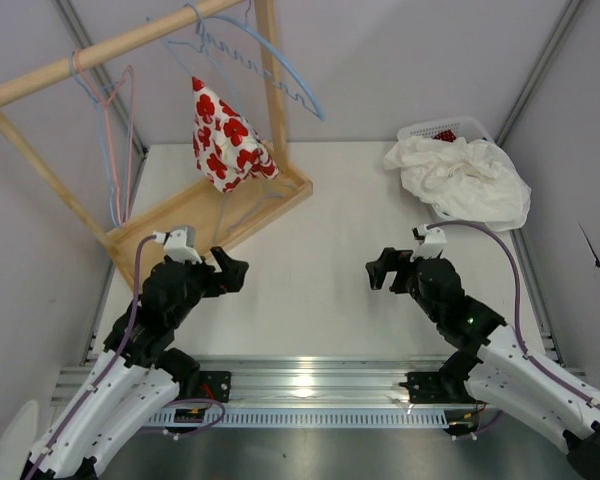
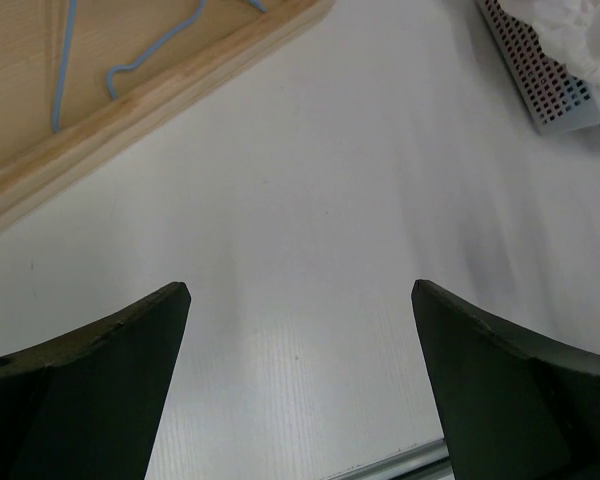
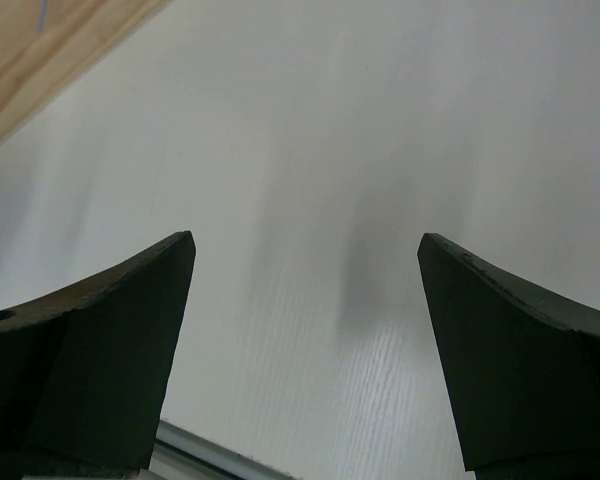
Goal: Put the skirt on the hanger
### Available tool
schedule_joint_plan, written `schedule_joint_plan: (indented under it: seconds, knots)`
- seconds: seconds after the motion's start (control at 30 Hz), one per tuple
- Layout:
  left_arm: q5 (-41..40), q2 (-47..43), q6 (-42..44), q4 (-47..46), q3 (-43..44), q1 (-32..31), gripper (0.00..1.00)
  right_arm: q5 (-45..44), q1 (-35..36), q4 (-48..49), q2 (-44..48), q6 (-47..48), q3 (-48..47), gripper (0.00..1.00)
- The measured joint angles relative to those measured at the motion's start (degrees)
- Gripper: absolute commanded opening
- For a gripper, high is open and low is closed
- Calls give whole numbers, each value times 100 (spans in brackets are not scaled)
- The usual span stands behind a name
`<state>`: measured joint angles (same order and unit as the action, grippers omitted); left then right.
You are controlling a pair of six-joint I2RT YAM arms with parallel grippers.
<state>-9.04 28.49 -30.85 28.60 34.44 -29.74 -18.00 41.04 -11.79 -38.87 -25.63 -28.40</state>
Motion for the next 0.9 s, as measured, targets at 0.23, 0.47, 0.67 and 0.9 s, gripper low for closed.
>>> schedule_joint_plan:
  seconds: [0.23,0.47,0.67,0.9]
  knots:
    - [-297,-109,-68,28,2,0,100,-114,0,400,-479,232,-461,99]
    - [-304,94,-63,20,2,2,100,-133,0,527,-704,236,-592,99]
    - [-476,564,-17,-2,90,4,95,-376,-326,402,-905,205,-778,99]
    - [-1191,2085,299,-361,693,70,89,271,-1338,487,-1279,37,-990,99]
